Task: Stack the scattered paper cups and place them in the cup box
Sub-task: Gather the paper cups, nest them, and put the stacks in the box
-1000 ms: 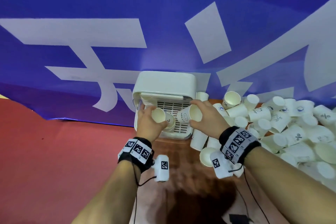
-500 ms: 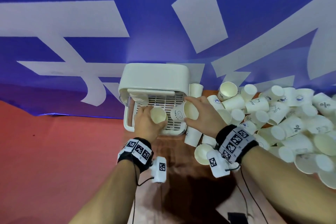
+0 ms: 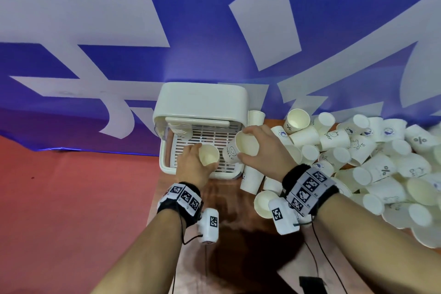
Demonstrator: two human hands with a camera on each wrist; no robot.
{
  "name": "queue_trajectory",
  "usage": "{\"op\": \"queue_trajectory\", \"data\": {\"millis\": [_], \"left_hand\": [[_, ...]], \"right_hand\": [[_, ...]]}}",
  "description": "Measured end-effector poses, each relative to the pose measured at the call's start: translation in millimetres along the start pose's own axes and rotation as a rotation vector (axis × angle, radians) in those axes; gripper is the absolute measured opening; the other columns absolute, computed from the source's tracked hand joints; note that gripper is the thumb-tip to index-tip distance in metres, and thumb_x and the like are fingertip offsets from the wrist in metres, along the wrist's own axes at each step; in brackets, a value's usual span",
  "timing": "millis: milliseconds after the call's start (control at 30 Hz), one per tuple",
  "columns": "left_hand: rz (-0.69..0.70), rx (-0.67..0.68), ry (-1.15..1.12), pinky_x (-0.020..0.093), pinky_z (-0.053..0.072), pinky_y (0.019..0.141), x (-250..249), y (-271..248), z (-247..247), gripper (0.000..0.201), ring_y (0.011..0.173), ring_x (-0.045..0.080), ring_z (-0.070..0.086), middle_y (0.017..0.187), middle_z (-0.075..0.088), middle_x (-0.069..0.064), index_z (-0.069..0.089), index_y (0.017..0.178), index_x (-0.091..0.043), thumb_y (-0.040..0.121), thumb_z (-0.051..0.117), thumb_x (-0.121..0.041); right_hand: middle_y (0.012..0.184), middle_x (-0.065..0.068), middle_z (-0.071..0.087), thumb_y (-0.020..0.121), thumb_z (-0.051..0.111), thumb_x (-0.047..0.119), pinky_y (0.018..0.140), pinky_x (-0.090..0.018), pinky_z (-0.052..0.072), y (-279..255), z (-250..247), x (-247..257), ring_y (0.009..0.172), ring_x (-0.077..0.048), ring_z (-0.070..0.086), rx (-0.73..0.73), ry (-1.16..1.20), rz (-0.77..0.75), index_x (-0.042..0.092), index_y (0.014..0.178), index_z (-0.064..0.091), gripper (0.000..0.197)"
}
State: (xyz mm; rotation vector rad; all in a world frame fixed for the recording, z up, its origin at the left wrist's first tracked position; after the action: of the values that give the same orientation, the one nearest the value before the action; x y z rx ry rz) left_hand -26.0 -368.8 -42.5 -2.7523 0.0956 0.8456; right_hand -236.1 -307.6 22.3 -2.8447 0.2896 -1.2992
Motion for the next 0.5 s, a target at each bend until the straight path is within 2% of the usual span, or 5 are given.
{"op": "queue_trajectory", "data": {"millis": [100, 267, 400, 500], "left_hand": [[0.006, -0.004, 0.019, 0.042, 0.040, 0.104, -2, -3, -1, 0.081, 0.123, 0.028, 0.044, 0.134, 0.049, 0.004, 0.046, 0.140, -0.017, 0.072, 0.081, -0.043], [0.023, 0.078, -0.098, 0.043, 0.036, 0.110, 8, -4, -9, 0.094, 0.130, 0.028, 0.042, 0.139, 0.046, 0.008, 0.036, 0.148, -0.019, 0.071, 0.083, -0.042], [0.024, 0.035, -0.186, 0.034, 0.039, 0.107, 23, -10, -26, 0.058, 0.123, 0.025, 0.050, 0.132, 0.050, 0.009, 0.056, 0.133, -0.017, 0.079, 0.076, -0.021], [0.016, -0.027, -0.224, 0.031, 0.040, 0.103, 38, -11, -41, 0.040, 0.117, 0.025, 0.054, 0.125, 0.056, 0.008, 0.065, 0.119, -0.016, 0.080, 0.070, -0.014]], "right_hand": [[0.123, 0.008, 0.047, 0.076, 0.078, 0.034, 0.096, -0.024, 0.040, -1, 3, 14, 0.111, -0.009, 0.049, 0.024, -0.011, -0.056, 0.030, 0.135, 0.047, 0.067], [0.126, 0.007, 0.043, 0.077, 0.078, 0.033, 0.094, -0.015, 0.032, 0, 17, 35, 0.112, -0.002, 0.044, 0.064, -0.041, -0.118, 0.028, 0.142, 0.044, 0.073], [0.127, 0.003, 0.041, 0.077, 0.079, 0.031, 0.088, -0.010, 0.028, 3, 34, 44, 0.113, -0.005, 0.043, 0.100, -0.086, -0.146, 0.024, 0.141, 0.045, 0.073], [0.128, 0.001, 0.040, 0.078, 0.076, 0.033, 0.088, -0.018, 0.033, 7, 49, 51, 0.116, -0.013, 0.046, 0.144, -0.199, -0.168, 0.023, 0.143, 0.043, 0.074]]}}
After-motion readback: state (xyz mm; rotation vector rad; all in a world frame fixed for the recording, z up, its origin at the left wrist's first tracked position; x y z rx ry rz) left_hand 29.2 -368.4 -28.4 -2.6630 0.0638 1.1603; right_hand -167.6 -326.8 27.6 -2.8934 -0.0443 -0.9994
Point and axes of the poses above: each hand's wrist, its own y-axis towards the middle knuckle, its own z-axis out of the palm, x = y × z, the point moved 5 cm from there along y, towards the middle knuckle
